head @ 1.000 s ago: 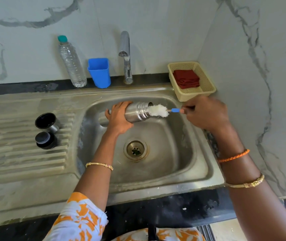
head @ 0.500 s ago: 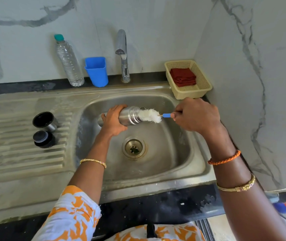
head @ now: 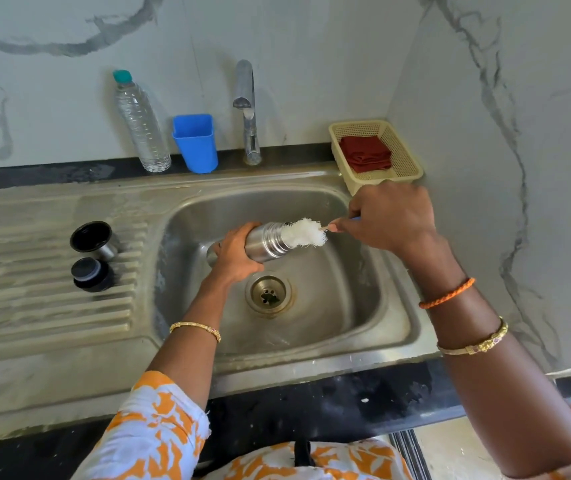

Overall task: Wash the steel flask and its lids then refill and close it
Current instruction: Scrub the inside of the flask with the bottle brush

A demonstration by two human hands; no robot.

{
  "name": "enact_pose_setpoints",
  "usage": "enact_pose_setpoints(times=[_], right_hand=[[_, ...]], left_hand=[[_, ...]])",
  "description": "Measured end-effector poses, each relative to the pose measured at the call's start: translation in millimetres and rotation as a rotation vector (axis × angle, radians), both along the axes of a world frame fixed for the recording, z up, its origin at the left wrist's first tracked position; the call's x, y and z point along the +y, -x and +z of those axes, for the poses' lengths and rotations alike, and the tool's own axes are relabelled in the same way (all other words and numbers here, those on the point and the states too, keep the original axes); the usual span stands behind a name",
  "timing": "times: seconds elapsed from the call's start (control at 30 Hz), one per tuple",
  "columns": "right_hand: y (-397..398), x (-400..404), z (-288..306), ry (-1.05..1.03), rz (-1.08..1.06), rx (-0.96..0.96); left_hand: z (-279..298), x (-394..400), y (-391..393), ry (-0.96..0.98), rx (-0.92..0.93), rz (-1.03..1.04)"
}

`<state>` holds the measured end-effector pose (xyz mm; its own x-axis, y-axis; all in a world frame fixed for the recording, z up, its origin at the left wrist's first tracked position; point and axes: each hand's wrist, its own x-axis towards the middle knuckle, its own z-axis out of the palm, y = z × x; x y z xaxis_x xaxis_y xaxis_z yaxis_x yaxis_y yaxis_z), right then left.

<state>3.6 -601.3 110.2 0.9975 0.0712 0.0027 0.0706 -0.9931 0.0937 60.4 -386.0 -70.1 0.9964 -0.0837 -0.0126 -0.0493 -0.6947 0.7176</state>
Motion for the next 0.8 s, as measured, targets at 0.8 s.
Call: enact_pose_setpoints(times=[0.8], right_hand=[[26.0,-12.3,70.1,0.004,-0.1,-0.008]], left_hand=[[-20.6,9.1,-18.3,0.099,0.091,0.064]])
